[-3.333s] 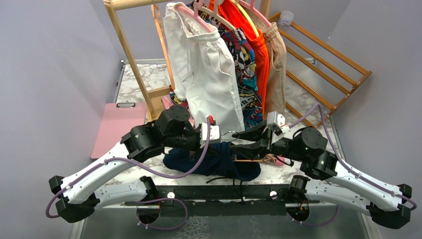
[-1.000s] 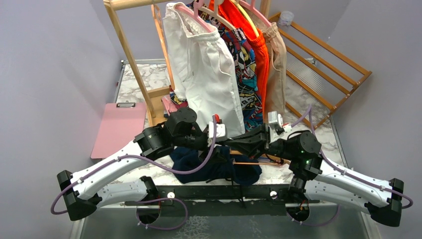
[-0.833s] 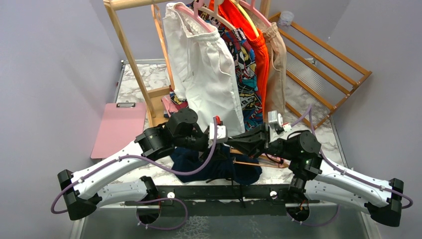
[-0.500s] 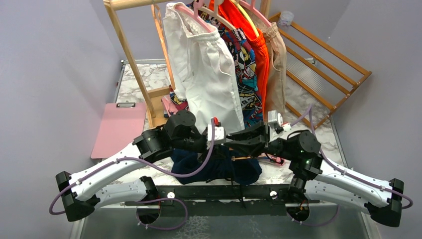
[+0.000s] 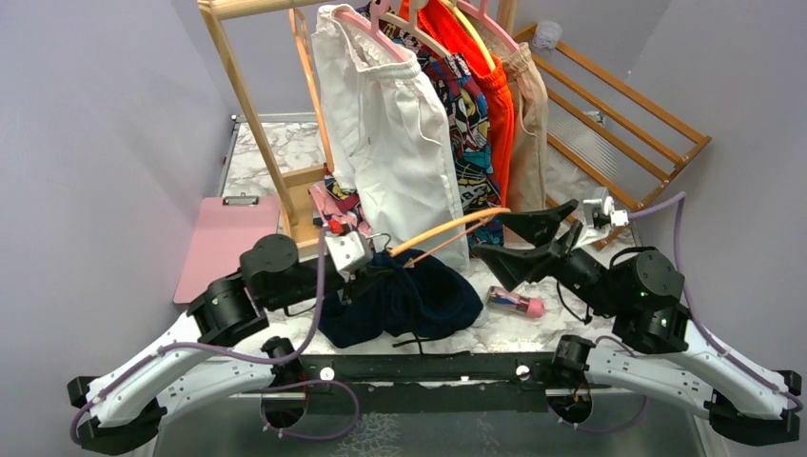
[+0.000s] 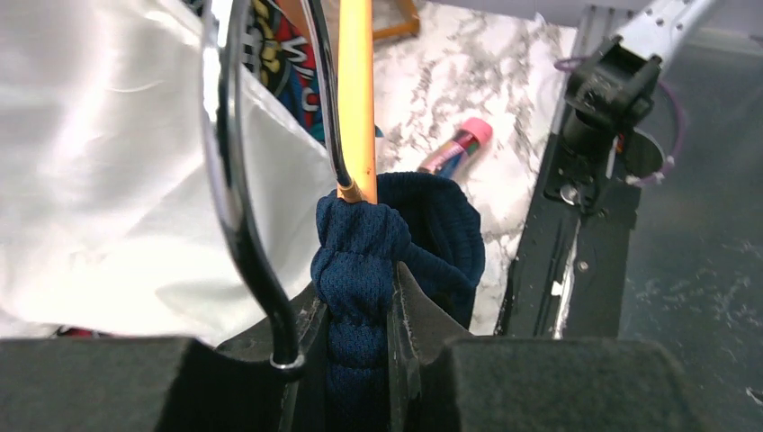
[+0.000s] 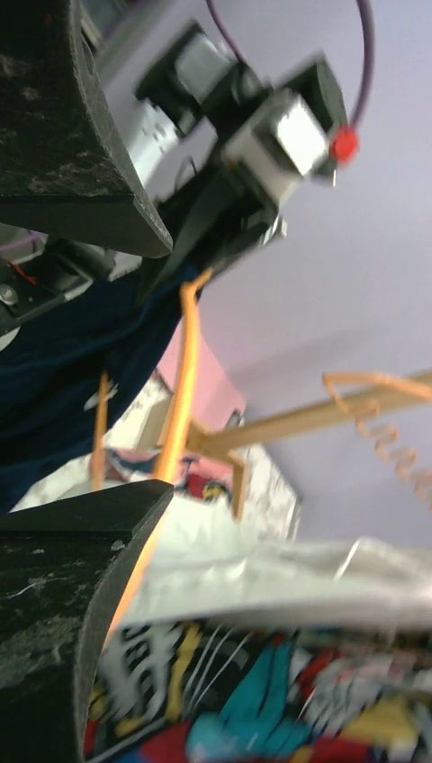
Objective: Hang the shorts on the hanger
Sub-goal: Hang the shorts on the hanger.
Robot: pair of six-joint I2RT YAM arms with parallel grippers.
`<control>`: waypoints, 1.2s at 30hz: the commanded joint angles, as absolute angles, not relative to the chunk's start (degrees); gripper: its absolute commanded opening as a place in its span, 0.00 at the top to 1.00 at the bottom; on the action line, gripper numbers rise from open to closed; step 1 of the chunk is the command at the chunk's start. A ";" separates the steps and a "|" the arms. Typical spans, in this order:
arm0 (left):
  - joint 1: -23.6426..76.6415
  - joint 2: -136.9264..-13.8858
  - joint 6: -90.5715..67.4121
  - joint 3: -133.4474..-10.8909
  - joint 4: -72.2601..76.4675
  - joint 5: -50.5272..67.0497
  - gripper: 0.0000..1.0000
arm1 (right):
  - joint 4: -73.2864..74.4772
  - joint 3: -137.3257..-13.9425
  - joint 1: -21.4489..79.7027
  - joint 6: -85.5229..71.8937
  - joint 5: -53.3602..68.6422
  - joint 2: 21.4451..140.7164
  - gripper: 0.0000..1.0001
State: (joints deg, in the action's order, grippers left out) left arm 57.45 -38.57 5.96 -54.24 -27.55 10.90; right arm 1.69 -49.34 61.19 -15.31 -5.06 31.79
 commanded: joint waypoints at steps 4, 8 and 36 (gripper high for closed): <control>57.32 -31.06 4.02 -55.64 -23.60 0.54 1.00 | 20.08 -49.17 61.48 -26.66 -21.36 29.75 0.00; 57.30 -29.52 4.03 -56.71 -22.74 0.46 1.00 | 19.22 -45.39 61.48 -28.59 -16.89 29.50 0.00; 57.35 -28.33 2.54 -56.17 -19.36 -4.15 1.00 | 7.23 -40.02 61.52 -39.18 -14.28 49.39 0.20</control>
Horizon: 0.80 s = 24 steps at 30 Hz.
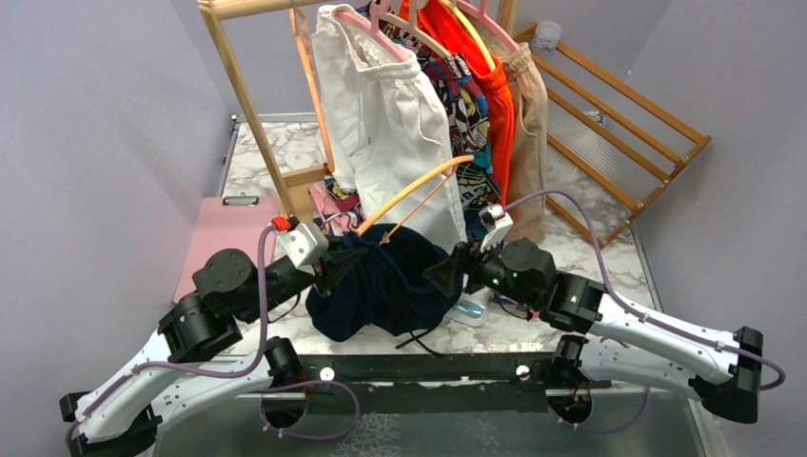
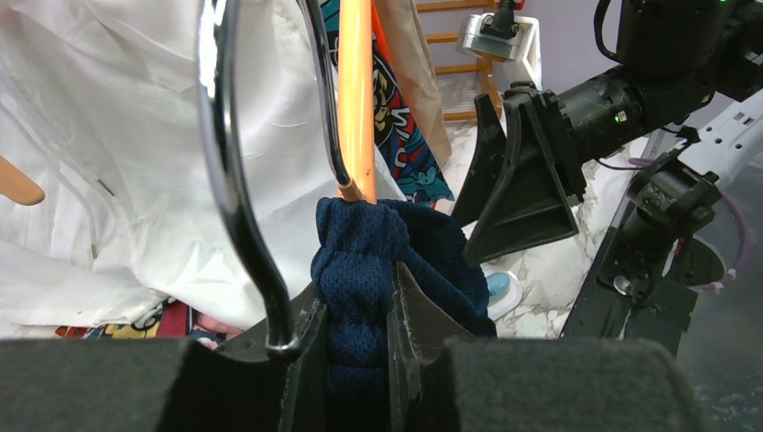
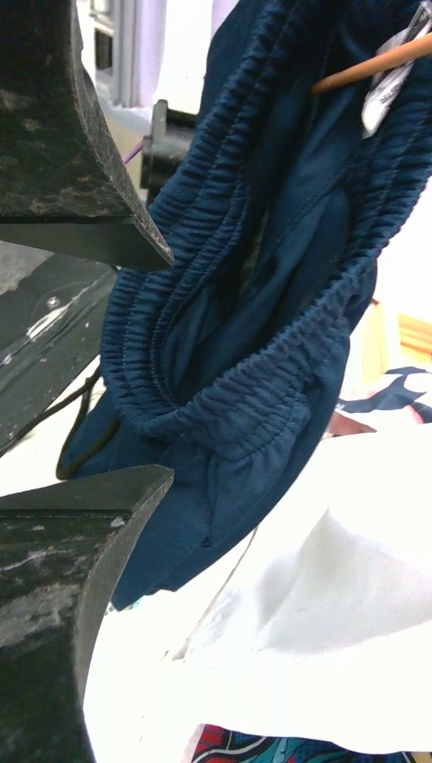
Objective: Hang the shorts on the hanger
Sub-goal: Hang the shorts on the hanger.
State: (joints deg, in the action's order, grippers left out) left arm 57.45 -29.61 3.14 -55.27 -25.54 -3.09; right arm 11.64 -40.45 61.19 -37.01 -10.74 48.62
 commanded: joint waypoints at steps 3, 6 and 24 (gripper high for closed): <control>57.30 -28.30 2.37 -56.31 -19.39 -4.06 1.00 | 9.18 -40.92 61.46 -40.97 -16.00 51.62 0.32; 57.35 -28.29 2.20 -56.56 -19.62 -3.80 1.00 | 10.23 -41.15 61.44 -42.61 -15.80 52.74 0.34; 57.30 -28.51 1.49 -56.03 -20.02 -2.36 1.00 | 1.02 -37.43 61.51 -38.53 -13.15 46.59 0.08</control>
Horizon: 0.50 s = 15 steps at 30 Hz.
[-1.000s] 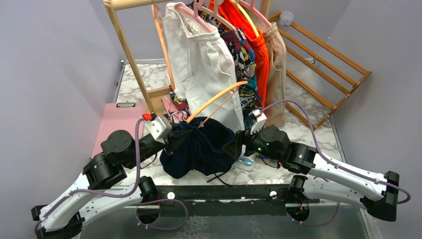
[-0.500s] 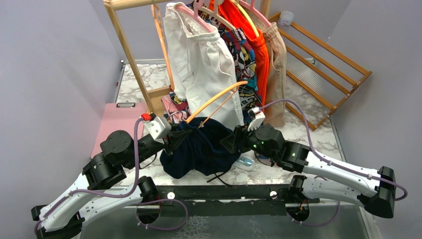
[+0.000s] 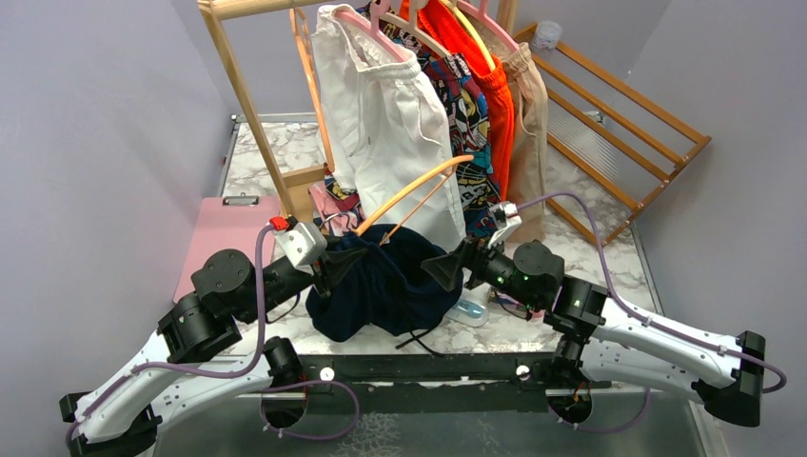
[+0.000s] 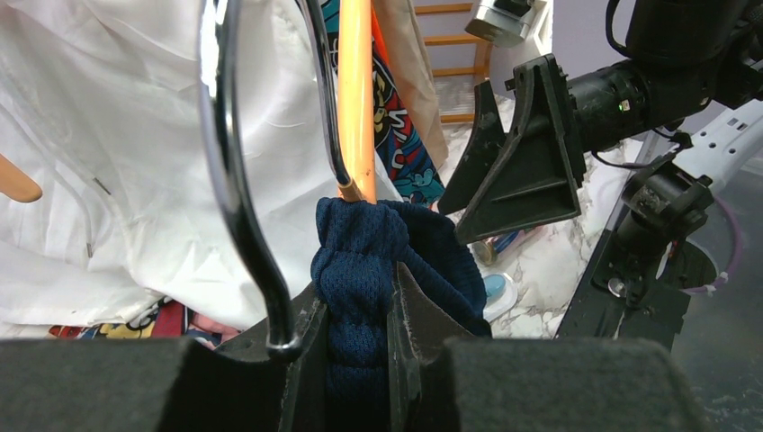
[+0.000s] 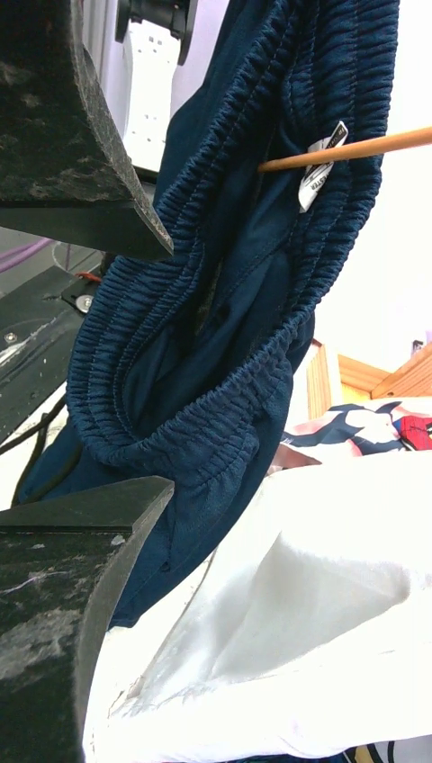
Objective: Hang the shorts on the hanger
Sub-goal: Hang the shorts on the hanger.
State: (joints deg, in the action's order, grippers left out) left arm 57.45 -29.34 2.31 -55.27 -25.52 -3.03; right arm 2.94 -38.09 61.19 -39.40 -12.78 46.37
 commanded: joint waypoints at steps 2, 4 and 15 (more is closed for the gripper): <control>57.31 -28.78 1.47 -55.86 -20.00 -2.10 1.00 | 0.80 -37.29 61.52 -38.85 -12.93 47.53 0.08; 57.30 -28.92 1.41 -55.73 -20.04 -1.74 1.00 | 0.50 -36.96 61.52 -40.15 -13.32 48.53 0.09; 57.30 -28.79 1.56 -55.82 -20.55 -0.94 1.00 | -0.42 -35.76 61.51 -41.91 -13.79 50.63 0.12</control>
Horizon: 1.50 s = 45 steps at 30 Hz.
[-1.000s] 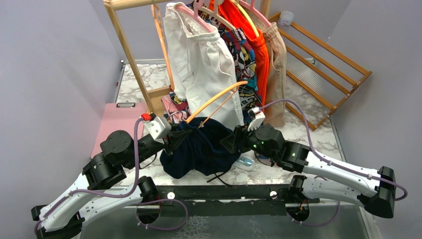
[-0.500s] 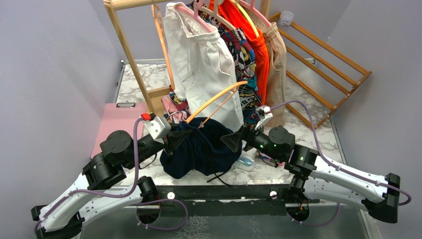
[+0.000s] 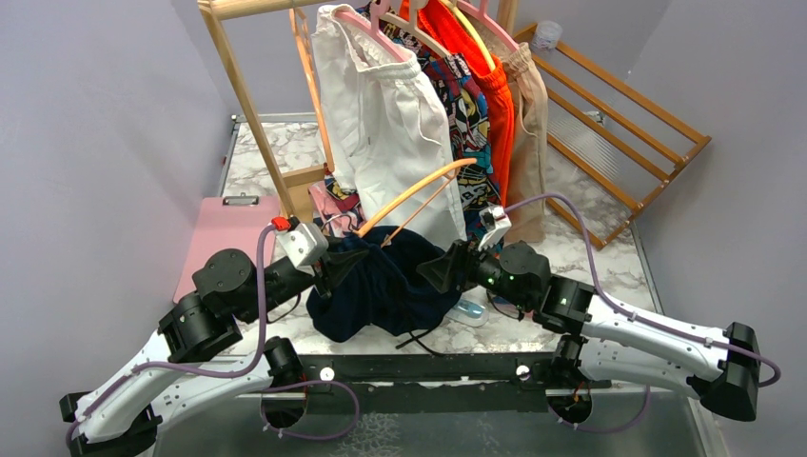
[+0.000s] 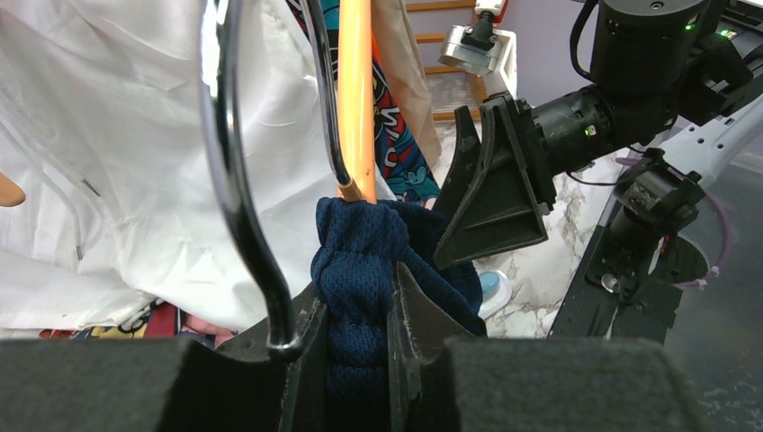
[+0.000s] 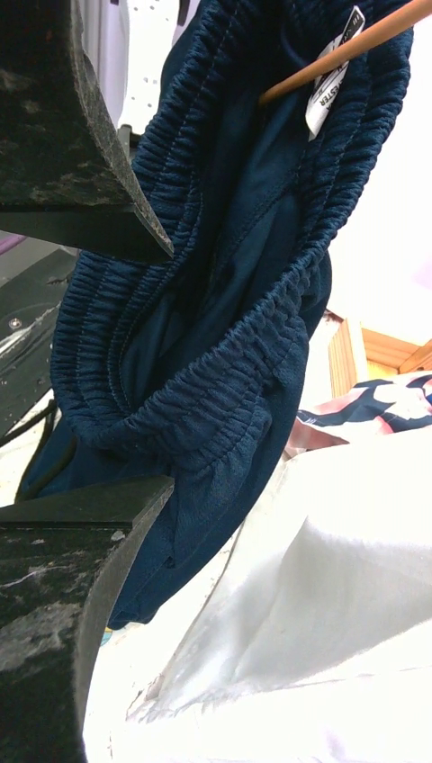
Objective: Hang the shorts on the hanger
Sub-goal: Hang the shorts on the hanger.
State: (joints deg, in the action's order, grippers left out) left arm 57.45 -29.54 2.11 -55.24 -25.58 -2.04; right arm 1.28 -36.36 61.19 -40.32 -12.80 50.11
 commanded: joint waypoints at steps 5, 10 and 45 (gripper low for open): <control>57.30 -28.66 1.62 -55.85 -20.70 -0.90 1.00 | 2.62 -35.37 61.48 -42.35 -14.83 50.84 0.18; 57.30 -28.26 1.58 -55.98 -21.32 -0.99 1.00 | 5.49 -34.17 61.45 -44.32 -16.60 49.64 0.19; 57.30 -30.13 0.76 -62.01 -26.57 5.56 1.00 | 16.45 -37.70 61.44 -40.89 -29.59 39.42 0.99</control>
